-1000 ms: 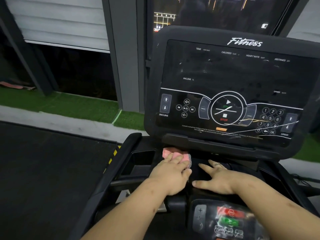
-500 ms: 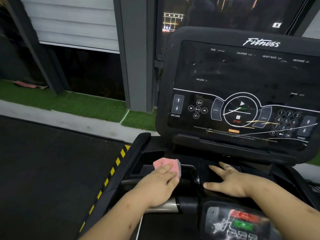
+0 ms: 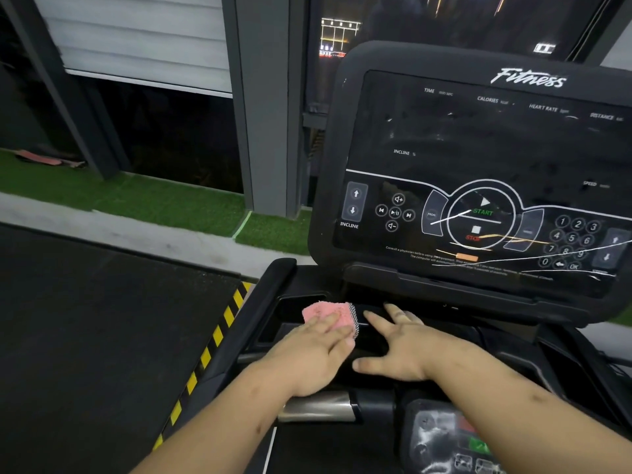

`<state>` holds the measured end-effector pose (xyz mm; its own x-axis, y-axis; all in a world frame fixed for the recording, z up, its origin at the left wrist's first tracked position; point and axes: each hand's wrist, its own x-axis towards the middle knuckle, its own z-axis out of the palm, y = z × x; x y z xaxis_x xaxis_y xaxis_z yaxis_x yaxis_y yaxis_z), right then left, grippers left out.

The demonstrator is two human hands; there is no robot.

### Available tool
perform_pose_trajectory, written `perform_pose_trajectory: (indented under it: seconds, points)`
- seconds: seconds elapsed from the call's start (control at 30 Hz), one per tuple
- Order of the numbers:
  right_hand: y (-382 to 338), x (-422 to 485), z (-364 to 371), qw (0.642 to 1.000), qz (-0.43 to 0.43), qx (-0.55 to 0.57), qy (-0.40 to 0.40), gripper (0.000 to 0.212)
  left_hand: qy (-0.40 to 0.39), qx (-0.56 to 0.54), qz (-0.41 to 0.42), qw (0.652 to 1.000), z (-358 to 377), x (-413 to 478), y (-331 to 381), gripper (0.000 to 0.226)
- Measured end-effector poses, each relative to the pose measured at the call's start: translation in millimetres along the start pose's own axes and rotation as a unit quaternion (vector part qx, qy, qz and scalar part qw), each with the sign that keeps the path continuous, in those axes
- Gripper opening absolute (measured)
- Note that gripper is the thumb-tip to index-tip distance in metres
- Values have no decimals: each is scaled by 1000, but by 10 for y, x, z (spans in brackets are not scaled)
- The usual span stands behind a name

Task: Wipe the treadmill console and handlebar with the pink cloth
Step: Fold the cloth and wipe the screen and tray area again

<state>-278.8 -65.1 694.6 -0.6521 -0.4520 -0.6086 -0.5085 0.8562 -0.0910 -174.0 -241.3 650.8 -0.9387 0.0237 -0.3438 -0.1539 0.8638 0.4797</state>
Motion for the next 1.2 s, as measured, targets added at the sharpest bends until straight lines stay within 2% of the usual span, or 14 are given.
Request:
perform_pose_trajectory:
  seconds: [0.23,0.47,0.7,1.0,1.2]
  points:
    - [-78,90,70,1000,24,-4,-17,119,24,-10,-17,1000,161,40,-58,59]
    - [-71,73,-35,999,22,8,-32,113,31,3,-47,998,28,436,-66,64]
    - [-109,94,-61,999,29,0,-42,113,40,-8,-9,999,-96,440,-162,61]
    - [-73,81,-87,999,20,8,-43,110,28,5,10,1000,31,0,-192,64]
    - [-57,81,-93,999,18,14,-48,110,47,-26,9,998,-85,384,-220,58]
